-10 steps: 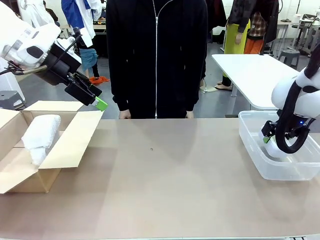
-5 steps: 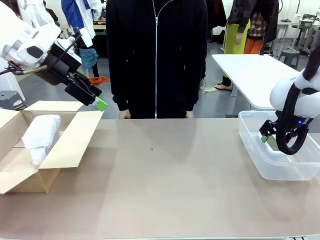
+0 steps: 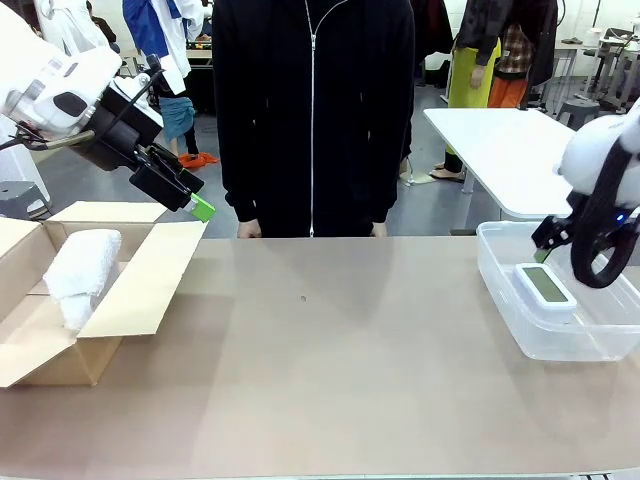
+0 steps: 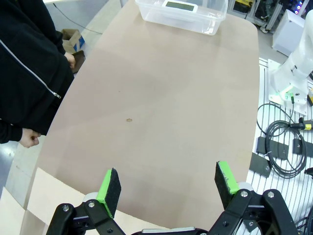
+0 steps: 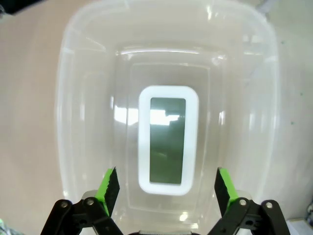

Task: Separate and place wrapped and unwrapped clocks.
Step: If the picked Digital clock is wrapped, place it in the Package Box ; if not, place it in the Organizing box.

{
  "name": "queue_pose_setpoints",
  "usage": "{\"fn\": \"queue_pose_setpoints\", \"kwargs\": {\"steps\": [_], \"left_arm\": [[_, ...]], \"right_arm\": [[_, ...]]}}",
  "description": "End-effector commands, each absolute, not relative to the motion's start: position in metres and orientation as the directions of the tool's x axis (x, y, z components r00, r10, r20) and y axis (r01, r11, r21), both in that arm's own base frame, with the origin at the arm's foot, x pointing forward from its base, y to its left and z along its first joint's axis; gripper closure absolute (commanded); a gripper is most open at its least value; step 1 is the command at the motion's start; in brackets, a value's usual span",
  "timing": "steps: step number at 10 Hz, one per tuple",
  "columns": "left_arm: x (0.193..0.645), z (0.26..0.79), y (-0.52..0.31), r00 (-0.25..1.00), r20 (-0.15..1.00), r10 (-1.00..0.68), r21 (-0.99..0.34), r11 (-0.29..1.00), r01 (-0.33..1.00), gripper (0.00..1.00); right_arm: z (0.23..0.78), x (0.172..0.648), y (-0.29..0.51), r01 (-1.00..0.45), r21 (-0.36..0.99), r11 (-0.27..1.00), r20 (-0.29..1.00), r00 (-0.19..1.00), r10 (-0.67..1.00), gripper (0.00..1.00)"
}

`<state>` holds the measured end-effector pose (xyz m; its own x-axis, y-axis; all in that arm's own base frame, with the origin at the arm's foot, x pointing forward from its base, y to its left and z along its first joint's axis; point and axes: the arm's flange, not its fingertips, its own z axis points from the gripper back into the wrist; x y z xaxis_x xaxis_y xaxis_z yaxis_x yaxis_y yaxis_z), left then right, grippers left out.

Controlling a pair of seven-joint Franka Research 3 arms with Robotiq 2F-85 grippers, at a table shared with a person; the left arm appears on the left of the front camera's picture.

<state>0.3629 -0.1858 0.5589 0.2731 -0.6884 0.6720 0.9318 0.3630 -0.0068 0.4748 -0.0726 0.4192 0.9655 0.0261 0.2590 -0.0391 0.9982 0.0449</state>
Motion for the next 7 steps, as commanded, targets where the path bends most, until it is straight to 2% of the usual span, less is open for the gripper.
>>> {"fn": "queue_pose_setpoints", "kwargs": {"steps": [1,4,7], "left_arm": [[0.361,0.558,-0.186,0.274,0.671,-0.689,-0.008,0.363,0.932,0.0],[0.361,0.558,-0.186,0.274,0.671,-0.689,-0.008,0.363,0.932,0.0],[0.361,0.558,-0.186,0.274,0.671,-0.689,-0.008,0.363,0.932,0.0]], "right_arm": [[0.468,0.442,-0.073,-0.037,0.024,0.999,0.255,0.967,0.029,0.0],[0.522,0.417,-0.063,-0.087,-0.006,0.996,0.281,0.956,0.085,0.0],[0.522,0.437,-0.049,-0.016,-0.049,0.999,0.224,0.974,0.027,0.0]]}}
